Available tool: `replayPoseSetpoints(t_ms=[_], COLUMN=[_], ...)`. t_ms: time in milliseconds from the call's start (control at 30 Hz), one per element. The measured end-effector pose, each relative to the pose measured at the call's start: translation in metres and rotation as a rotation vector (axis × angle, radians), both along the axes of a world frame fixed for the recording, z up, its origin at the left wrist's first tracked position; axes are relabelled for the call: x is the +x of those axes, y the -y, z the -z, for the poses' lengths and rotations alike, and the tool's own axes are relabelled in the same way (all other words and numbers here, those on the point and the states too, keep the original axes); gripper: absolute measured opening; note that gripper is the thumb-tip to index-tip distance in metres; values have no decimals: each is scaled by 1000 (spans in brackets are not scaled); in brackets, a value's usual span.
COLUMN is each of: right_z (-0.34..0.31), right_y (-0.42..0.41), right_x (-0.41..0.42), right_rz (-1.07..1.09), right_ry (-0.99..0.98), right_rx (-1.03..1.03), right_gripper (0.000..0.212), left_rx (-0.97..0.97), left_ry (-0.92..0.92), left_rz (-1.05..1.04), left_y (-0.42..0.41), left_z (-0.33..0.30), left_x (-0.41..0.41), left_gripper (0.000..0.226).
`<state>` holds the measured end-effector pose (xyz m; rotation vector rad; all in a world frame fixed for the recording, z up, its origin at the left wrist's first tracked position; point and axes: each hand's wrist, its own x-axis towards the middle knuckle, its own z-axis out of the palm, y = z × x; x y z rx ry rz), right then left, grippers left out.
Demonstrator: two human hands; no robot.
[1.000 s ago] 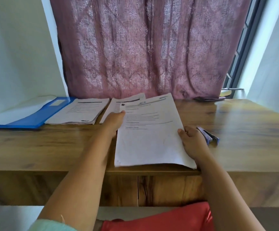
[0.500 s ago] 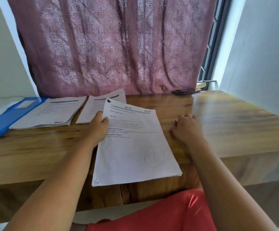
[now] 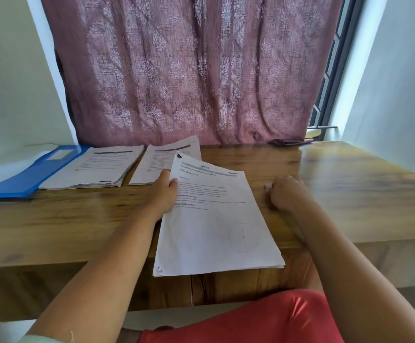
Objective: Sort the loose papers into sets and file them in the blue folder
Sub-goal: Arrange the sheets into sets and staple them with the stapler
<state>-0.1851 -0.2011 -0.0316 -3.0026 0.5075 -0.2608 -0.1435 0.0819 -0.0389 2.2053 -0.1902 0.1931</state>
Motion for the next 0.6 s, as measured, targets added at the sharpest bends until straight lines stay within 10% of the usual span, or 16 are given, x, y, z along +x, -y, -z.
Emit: replayPoseSetpoints(t_ms=[233, 400, 600], right_z=[-34, -56, -59], right_y=[-16, -42, -76], right_x=[7, 33, 89], right_rz=[-69, -237, -380], right_ry=[447, 280, 269], right_rx=[759, 1974, 2123], right_gripper=[30, 33, 23], left_rx=[-51, -101, -173], left_ry=[1, -11, -39], left_rz=[7, 28, 53], left_y=[-1, -1, -3], left_z=[2, 1, 2], left_x=[4, 4, 4], left_gripper=[26, 25, 22])
